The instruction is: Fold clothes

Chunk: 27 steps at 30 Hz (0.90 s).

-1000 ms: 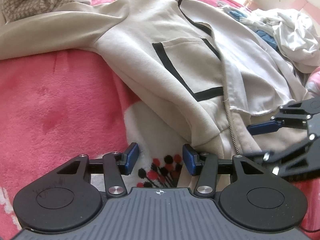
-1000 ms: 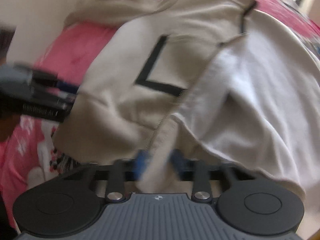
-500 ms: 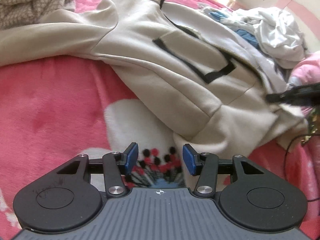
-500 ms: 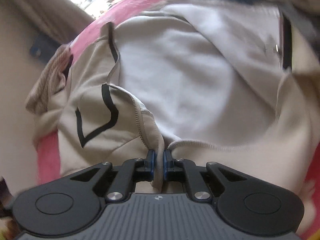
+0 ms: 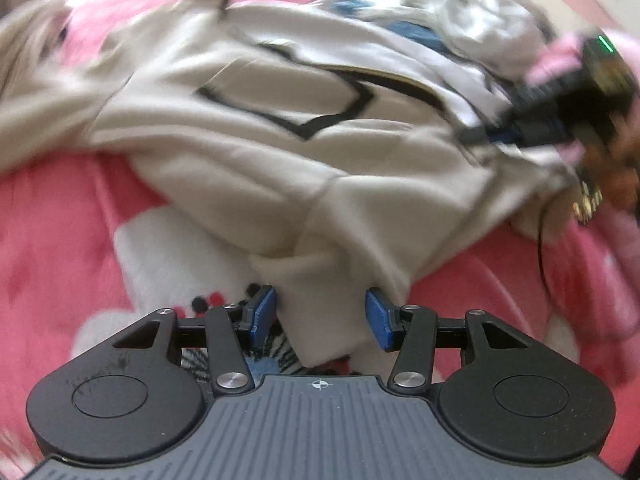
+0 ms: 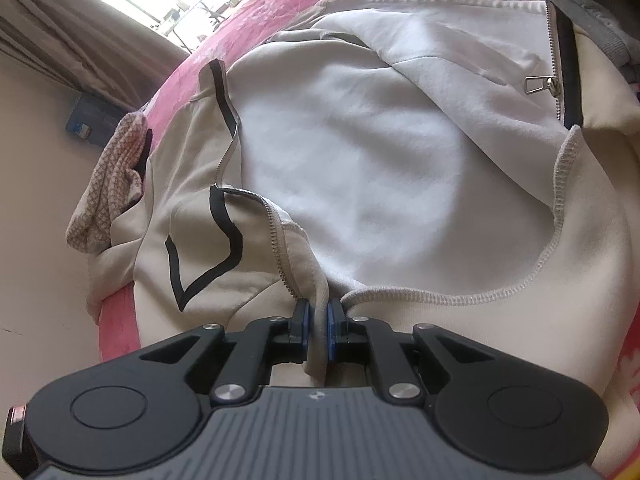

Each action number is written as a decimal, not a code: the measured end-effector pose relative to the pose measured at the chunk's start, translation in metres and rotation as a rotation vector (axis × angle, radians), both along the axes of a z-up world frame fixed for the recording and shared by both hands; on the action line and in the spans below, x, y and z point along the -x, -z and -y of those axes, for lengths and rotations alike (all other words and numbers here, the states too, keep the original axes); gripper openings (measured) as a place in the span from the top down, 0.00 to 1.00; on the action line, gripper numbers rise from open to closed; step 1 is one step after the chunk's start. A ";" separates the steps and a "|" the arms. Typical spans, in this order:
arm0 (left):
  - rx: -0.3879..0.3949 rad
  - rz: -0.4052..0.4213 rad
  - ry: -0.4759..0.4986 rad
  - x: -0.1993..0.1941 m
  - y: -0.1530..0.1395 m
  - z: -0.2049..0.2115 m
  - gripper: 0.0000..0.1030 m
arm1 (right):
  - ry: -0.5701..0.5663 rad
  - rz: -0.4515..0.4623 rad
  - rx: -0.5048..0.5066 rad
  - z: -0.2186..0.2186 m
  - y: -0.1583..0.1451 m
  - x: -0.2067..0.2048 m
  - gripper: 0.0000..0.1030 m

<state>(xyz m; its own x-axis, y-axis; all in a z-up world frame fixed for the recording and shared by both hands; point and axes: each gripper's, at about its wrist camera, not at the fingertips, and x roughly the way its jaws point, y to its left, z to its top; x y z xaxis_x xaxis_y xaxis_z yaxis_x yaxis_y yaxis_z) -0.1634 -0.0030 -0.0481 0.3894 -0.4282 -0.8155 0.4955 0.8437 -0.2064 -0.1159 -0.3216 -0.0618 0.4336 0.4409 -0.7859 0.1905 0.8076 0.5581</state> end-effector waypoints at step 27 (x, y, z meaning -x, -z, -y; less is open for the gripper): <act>-0.289 0.183 -0.029 0.028 0.007 0.034 0.94 | -0.012 0.025 -0.045 -0.003 -0.005 0.000 0.89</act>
<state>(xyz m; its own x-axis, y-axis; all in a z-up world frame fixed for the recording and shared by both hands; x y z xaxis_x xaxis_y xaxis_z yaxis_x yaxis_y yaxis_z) -0.1909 -0.0370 -0.0550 0.5489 -0.1761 -0.8171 0.4775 0.8684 0.1337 -0.1158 -0.3186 -0.0563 0.4478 0.4805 -0.7540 0.1666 0.7837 0.5984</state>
